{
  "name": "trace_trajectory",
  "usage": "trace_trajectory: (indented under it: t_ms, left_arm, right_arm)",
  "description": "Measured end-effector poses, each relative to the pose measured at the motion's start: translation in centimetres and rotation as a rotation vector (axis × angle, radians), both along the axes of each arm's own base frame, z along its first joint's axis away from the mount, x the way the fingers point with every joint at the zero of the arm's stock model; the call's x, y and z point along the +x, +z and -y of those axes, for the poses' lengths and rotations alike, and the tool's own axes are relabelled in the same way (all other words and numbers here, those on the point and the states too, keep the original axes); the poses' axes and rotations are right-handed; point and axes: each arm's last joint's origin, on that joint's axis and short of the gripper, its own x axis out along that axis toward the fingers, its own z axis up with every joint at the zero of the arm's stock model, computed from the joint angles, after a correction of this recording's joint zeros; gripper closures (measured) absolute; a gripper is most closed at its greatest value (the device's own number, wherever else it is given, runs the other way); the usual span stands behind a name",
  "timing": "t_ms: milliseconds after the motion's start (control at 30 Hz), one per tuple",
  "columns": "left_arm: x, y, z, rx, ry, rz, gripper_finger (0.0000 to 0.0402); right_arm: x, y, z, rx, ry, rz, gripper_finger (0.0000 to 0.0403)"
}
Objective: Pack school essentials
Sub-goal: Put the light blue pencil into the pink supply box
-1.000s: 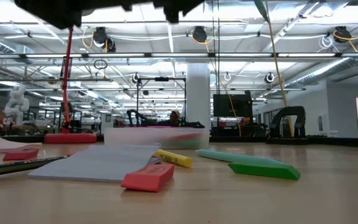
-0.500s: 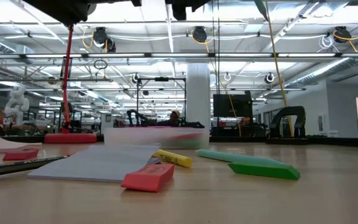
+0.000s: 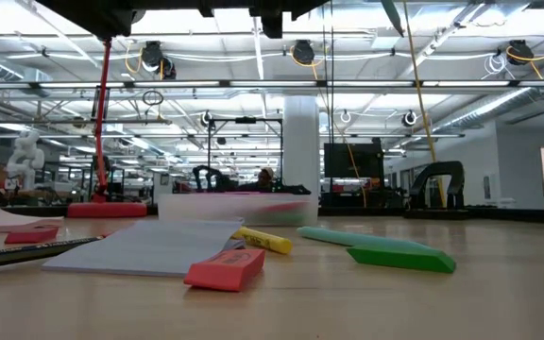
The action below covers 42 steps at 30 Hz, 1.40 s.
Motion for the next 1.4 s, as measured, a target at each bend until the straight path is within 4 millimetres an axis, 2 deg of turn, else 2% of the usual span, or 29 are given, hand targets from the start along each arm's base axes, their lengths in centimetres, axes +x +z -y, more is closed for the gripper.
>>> trace_trajectory:
  t_ms: [167,300,433,633,800,867,1000,1167,1400]
  left_arm:
    - [0.0,-0.2,0.0,0.007,0.002,-0.022,0.0368]
    - [-0.5,0.3,-0.4,0.041,0.017,-0.116,0.0374]
    - [-2.1,2.1,-1.4,0.084,0.121,-0.266,0.0387]
    - [-6.0,4.7,-4.1,0.118,0.257,-0.518,0.0379]
    - [-8.3,6.3,-6.9,0.089,0.341,-0.623,0.0387]
    - [-8.5,6.4,-8.0,0.083,0.375,-0.643,0.0387]
    - [-8.6,5.4,-10.4,0.061,0.425,-0.761,0.0387]
    - [-7.7,2.5,-13.4,-0.001,0.498,-0.919,0.0387]
    - [-6.2,-1.3,-15.3,-0.035,0.513,-1.044,0.0373]
  right_arm:
    - [-0.1,-0.1,0.0,0.01,-0.027,-0.008,0.0372]
    - [-0.5,-0.4,-0.3,-0.021,-0.088,-0.025,0.0322]
    - [-1.3,-0.5,-0.4,-0.067,-0.155,-0.051,0.0262]
    - [-3.1,-0.4,-0.3,-0.078,-0.164,-0.119,0.0205]
    - [-4.0,-0.5,0.2,-0.056,-0.181,-0.173,0.02]
    - [-4.2,-0.7,0.4,-0.065,-0.188,-0.191,0.0203]
    - [-4.3,-0.9,0.5,-0.084,-0.19,-0.21,0.0211]
    - [-4.3,-0.9,0.5,-0.097,-0.188,-0.217,0.0219]
    - [-4.4,-1.1,0.6,-0.122,-0.187,-0.241,0.0223]
